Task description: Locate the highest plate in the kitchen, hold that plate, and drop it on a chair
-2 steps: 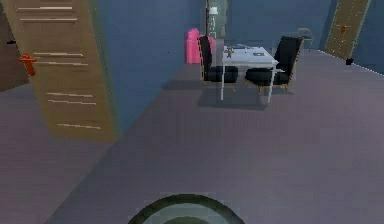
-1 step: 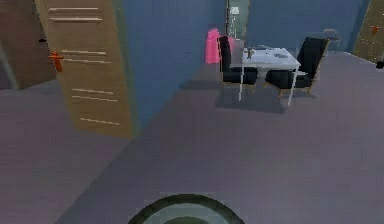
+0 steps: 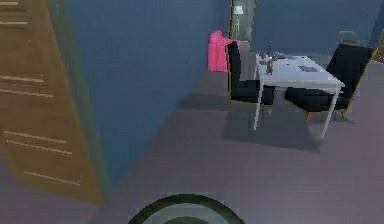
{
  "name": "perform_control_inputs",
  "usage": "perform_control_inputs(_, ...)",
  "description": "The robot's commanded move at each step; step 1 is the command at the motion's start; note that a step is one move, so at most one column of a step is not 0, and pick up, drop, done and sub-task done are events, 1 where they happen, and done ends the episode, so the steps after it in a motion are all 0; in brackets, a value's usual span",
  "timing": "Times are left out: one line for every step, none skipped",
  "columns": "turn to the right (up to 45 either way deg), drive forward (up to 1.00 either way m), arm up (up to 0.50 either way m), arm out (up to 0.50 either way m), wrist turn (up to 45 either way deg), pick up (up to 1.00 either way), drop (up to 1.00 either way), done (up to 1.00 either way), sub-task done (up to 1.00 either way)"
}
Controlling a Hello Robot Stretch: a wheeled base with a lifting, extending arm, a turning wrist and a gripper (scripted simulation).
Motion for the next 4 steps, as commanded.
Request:
perform_control_inputs(-24.0, 0.00, 0.00, 0.00, 0.0, 0.00, 0.00, 0.00, 0.00)
perform_control_inputs(0.0, 0.10, 0.00, 0.00, 0.0, 0.00, 0.00, 0.00, 0.00)
perform_control_inputs(-45.0, 0.00, 0.00, 0.00, 0.0, 0.00, 0.00, 0.00, 0.00)
perform_control_inputs(-6.0, 0.00, 0.00, 0.00, 0.0, 0.00, 0.00, 0.00, 0.00)
